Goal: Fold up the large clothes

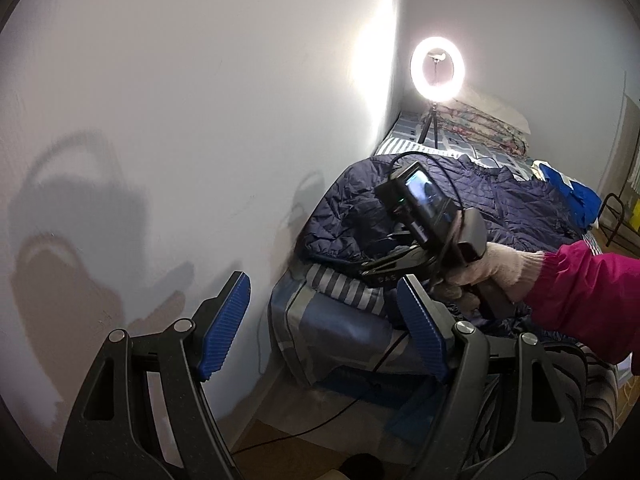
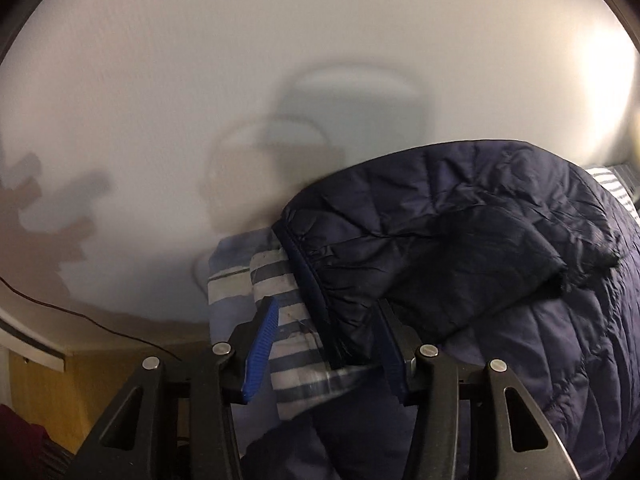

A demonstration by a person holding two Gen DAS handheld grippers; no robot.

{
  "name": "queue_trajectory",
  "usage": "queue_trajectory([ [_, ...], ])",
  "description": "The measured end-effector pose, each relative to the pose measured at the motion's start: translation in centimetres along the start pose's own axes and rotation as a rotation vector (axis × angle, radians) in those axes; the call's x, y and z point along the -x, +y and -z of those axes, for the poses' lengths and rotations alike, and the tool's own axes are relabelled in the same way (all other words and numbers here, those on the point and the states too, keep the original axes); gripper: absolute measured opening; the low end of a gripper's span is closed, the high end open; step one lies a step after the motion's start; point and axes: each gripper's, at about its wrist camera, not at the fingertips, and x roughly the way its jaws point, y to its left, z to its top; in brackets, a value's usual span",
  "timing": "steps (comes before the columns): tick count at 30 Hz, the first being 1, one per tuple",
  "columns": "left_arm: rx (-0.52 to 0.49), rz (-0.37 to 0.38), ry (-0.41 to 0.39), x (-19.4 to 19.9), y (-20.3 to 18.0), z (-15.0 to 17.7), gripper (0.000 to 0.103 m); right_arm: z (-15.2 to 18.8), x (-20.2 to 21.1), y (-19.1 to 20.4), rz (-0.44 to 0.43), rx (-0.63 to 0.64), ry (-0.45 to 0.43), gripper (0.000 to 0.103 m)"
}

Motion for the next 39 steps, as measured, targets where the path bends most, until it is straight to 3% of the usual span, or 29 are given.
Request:
queue_trajectory([
  [4,-0.003,-0.008,0.011,-0.4,0.0,0.0,0.078,-0.1,-1.6,0.4,0.023,0.049,0.044,0.05],
  [9,-0.006,-0.012,0.023,-1.2,-0.3,-0.4,0.078,0.1,-3.8,0.1,0.032,0.044,0.089,0.016],
  [11,-0.01,-0.01,0.024,-1.5,-0.4,-0.5,0.078,0.1,-3.6,-0.3,0.016,0.018,0.075,0.01],
  [20,-0.048,0.006,0.026,-3.1,-2.5,-0.7,0.078,0.0,2.9,-5.7,-0.103,-0.208,-0.15,0.007],
  [25,-0.078,0.022,0.022,-4.4,-4.2,-1.2,0.078,1.0,7.6,-10.8,-0.1,-0.376,-0.291,0.006],
  [34,-0.146,0.095,0.041,-8.0,-8.2,-2.3,0.078,5.2,15.7,-22.0,0.055,-0.605,-0.443,0.003],
  [39,-0.156,0.112,0.037,-10.4,-10.6,-3.0,0.078,9.9,19.9,-28.1,0.176,-0.742,-0.504,0.002],
])
